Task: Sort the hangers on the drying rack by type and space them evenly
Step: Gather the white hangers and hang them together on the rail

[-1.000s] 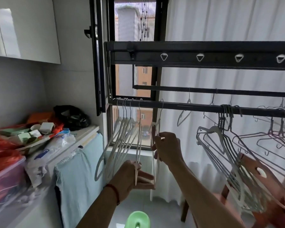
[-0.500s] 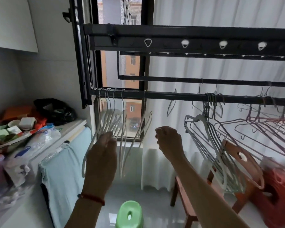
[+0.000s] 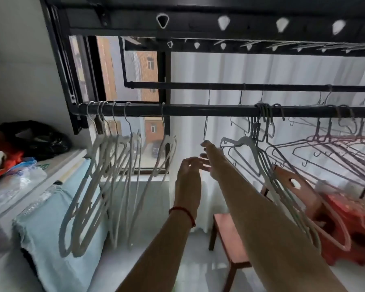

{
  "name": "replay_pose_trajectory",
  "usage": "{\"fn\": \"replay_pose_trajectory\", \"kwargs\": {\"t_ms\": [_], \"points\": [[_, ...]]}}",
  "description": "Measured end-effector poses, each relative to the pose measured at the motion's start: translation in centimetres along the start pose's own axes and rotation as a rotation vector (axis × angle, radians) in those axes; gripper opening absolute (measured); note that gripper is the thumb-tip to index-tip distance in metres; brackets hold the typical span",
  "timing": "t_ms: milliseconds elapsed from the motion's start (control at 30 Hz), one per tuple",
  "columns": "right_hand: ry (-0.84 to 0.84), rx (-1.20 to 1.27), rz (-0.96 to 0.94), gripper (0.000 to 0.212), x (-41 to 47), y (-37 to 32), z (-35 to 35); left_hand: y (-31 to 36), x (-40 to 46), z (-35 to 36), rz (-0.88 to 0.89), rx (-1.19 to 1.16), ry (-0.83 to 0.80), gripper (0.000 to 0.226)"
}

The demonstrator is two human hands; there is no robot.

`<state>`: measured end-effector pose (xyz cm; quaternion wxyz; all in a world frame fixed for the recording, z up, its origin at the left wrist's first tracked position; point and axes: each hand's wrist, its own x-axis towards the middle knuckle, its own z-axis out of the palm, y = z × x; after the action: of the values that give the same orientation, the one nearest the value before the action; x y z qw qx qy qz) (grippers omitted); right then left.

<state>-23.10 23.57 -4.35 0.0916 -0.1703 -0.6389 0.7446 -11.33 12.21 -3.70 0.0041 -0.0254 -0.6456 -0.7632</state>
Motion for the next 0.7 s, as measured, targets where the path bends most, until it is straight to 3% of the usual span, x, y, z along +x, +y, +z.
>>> {"fn": "replay_pose_trajectory", "kwargs": {"t_ms": [267, 333, 500, 700], "points": [[-0.029, 0.014, 0.132, 0.091, 11.9, -2.3, 0.1, -3.3, 7.2, 2.1, -0.163, -0.301, 0.094, 0.031], [-0.032, 0.038, 0.109, 0.079, 14.2, -3.0, -0.2, -3.6, 8.6, 2.2, -0.161, -0.259, 0.116, 0.028], [-0.009, 0.058, 0.137, 0.016, 18.3, -5.0, -0.3, -3.8, 10.3, 2.6, -0.064, -0.008, 0.142, 0.022], [-0.087, -0.132, 0.008, 0.016, 21.0, -2.8, -1.9, -2.4, 10.5, 2.6, -0.050, 0.037, 0.155, 0.024]]}}
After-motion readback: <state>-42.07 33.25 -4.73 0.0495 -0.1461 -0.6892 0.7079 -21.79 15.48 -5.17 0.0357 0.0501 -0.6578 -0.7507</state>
